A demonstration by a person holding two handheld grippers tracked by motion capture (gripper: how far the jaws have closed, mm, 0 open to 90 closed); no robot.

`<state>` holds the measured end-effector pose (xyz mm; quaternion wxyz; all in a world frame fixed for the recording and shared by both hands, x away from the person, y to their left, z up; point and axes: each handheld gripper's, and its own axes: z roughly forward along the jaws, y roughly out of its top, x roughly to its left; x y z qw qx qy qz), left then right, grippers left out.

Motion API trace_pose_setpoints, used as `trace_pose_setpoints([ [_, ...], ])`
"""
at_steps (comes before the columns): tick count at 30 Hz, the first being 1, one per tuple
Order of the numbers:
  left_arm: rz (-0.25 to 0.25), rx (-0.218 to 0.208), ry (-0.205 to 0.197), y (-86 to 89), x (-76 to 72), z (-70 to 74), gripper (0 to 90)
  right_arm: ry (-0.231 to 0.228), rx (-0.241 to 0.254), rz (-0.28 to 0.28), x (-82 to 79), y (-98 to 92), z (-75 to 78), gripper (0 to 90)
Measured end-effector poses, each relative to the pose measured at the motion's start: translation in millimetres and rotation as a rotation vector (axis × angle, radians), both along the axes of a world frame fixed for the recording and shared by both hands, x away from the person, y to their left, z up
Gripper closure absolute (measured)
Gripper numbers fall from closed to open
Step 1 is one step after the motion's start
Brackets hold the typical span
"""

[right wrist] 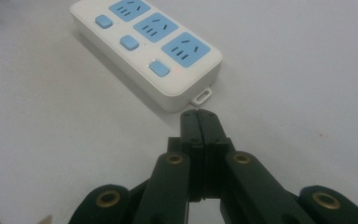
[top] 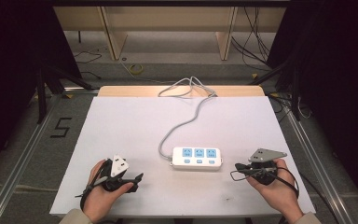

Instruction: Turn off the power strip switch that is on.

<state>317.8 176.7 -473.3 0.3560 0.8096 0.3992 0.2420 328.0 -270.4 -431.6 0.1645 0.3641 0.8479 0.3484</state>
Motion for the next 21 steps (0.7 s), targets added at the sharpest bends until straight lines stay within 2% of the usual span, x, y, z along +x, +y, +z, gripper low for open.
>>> trace_pose_setpoints([
  [21,-0.001,0.005,0.000,-0.1,0.0,0.3,18.7,0.042,-0.035,0.014,8.3,6.1,9.0,90.0],
])
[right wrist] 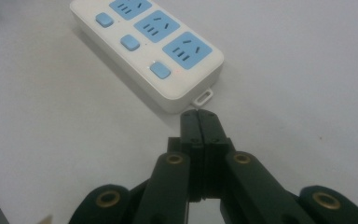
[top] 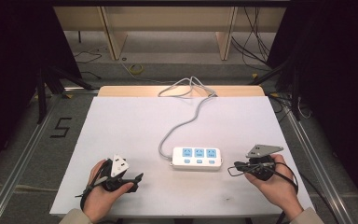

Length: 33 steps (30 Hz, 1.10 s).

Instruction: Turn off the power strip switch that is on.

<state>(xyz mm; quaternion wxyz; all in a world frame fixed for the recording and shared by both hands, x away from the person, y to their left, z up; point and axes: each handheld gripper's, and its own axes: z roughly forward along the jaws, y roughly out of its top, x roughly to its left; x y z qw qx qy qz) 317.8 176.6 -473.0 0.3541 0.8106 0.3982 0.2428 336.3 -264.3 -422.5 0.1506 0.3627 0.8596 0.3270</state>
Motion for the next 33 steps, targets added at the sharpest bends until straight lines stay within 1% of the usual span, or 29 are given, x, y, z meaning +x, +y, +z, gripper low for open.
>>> trace_pose_setpoints([
  [3,0.000,-0.001,-0.002,-0.3,0.0,-0.3,18.7,0.000,-0.005,0.002,1.2,1.7,1.6,90.0],
  [12,0.000,0.003,-0.005,-0.4,0.0,-0.2,18.8,0.020,-0.021,0.012,4.5,6.4,4.3,90.0],
  [33,-0.004,0.007,-0.005,-0.6,0.1,-0.1,18.9,0.029,-0.036,0.022,10.4,15.3,10.4,90.0],
])
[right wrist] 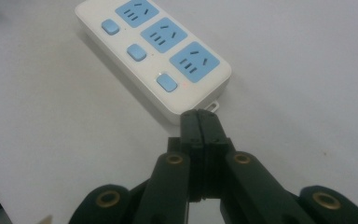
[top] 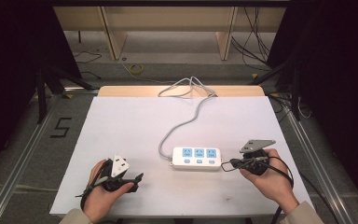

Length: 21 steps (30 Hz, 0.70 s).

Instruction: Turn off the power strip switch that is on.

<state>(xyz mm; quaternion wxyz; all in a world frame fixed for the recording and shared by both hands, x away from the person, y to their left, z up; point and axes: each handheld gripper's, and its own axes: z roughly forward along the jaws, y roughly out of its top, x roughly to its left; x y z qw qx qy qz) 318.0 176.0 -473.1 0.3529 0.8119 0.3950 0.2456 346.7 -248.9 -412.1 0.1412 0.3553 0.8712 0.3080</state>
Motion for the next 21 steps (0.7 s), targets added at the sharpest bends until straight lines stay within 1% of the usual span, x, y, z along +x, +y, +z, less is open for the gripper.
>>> trace_pose_setpoints([
  [21,-0.001,0.000,-0.002,-0.4,0.0,0.0,19.0,-0.001,-0.003,0.015,5.1,10.5,4.7,90.0],
])
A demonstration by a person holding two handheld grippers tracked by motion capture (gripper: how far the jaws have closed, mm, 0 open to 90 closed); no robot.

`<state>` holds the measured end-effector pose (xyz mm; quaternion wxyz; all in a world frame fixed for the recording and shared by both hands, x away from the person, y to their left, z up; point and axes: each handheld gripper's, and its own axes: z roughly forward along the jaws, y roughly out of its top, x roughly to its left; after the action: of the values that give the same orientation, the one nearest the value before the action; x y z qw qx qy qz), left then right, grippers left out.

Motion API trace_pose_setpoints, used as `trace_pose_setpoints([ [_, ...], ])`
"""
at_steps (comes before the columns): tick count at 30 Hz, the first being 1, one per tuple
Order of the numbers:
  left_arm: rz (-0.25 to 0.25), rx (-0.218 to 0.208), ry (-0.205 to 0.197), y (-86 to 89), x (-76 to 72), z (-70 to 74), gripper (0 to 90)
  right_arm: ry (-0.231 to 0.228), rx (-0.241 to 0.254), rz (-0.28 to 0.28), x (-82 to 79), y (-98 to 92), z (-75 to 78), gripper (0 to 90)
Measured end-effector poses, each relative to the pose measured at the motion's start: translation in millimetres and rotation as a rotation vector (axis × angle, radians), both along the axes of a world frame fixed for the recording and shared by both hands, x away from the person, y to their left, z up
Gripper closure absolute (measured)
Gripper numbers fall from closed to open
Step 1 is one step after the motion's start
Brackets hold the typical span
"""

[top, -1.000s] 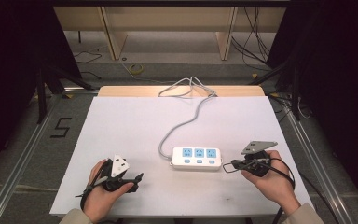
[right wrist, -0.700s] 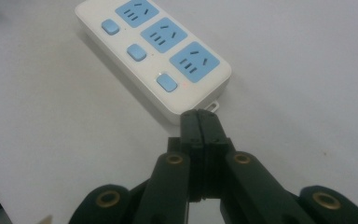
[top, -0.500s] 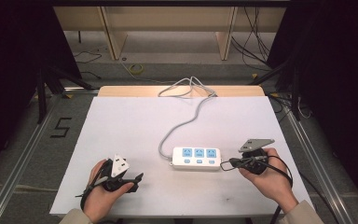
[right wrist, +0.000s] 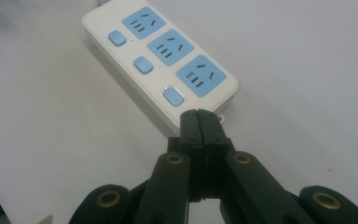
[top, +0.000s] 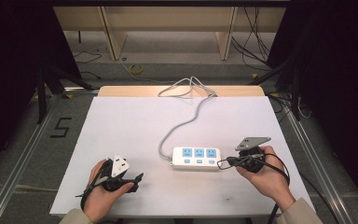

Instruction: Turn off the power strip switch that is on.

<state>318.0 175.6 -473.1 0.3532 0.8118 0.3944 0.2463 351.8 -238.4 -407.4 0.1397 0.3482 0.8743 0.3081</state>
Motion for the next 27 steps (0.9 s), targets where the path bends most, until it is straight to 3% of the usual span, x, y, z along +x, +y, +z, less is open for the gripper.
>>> trace_pose_setpoints([
  [27,-0.003,0.003,-0.001,0.0,0.0,0.2,19.1,0.014,-0.009,0.021,9.1,12.0,2.1,90.0],
])
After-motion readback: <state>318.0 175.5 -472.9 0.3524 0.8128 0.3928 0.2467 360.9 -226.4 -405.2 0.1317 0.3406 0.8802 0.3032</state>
